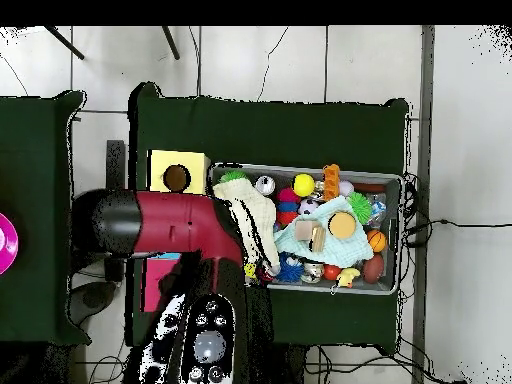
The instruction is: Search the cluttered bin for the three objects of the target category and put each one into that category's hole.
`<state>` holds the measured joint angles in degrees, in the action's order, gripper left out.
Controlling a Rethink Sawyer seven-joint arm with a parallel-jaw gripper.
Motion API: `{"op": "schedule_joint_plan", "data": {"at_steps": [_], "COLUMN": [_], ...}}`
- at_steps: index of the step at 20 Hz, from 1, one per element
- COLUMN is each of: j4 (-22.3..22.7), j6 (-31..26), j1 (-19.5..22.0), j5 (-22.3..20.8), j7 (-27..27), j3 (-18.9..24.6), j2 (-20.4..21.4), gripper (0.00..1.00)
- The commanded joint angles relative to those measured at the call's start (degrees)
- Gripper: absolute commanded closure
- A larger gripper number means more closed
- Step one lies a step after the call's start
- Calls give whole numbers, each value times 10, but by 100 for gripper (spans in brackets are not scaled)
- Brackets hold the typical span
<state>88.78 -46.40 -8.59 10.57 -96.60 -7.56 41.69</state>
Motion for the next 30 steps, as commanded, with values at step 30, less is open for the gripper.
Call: {"op": "schedule_joint_plan", "data": {"at_steps": [30], "j4": [152], "j6": [78], "j1": [53], "j5": [-30], "j7": [21], "j3": [79], "j2": [23], "gripper": [0]}}
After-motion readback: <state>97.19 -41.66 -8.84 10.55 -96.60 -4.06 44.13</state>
